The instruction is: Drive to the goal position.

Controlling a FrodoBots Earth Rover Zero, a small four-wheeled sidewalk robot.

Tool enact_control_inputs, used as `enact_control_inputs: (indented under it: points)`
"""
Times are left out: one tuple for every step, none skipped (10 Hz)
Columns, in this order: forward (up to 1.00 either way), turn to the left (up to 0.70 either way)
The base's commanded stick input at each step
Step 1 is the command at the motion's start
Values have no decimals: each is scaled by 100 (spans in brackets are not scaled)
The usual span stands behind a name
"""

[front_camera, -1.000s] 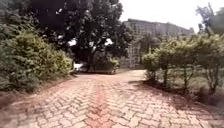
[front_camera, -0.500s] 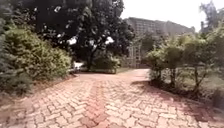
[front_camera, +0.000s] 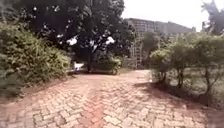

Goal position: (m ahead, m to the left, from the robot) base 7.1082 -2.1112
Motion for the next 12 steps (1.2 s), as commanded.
enact_control_inputs:
  points:
    - [70, 0]
    - [70, 0]
    - [70, 0]
    - [70, 0]
    - [70, 0]
    - [70, 0]
    - [70, 0]
    - [70, 0]
    - [70, 0]
    - [70, -35]
    - [70, -35]
    - [70, -35]
